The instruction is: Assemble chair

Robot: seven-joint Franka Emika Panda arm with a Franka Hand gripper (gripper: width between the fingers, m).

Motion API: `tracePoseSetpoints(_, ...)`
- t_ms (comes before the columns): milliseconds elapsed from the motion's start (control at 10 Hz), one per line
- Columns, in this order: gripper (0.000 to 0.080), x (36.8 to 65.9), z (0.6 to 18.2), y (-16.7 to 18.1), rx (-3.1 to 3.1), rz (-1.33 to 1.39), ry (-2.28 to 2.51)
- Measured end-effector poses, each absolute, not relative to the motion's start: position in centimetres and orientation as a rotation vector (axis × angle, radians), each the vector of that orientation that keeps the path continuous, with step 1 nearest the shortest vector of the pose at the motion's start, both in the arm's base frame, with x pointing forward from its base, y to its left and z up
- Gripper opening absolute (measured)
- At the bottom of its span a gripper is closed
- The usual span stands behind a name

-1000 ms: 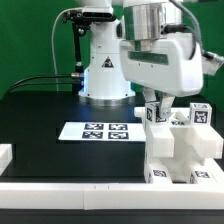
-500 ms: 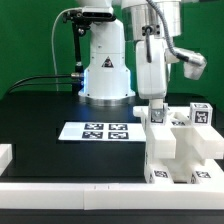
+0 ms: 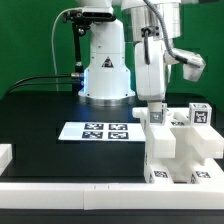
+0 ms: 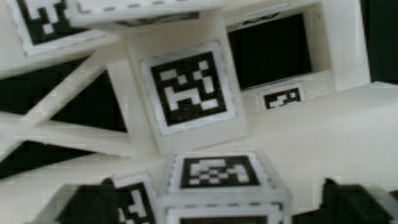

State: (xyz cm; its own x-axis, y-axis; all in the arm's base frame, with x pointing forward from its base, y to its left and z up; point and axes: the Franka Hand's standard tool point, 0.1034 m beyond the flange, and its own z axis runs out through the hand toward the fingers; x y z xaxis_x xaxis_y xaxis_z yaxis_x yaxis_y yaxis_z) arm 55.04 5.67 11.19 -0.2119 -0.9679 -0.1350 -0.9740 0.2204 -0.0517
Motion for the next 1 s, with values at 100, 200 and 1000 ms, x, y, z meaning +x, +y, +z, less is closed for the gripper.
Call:
tracePoseSetpoints(100, 0.0633, 55.0, 12.2, 5.9, -1.926, 0.080, 2.287)
tracePoseSetpoints(200, 0.0633, 55.3, 13.2, 5.8, -1.942, 0.076, 2.249)
tracePoseSetpoints(1000, 0.0649, 55.9, 15.5, 5.2, -2.081, 0.061, 2.069)
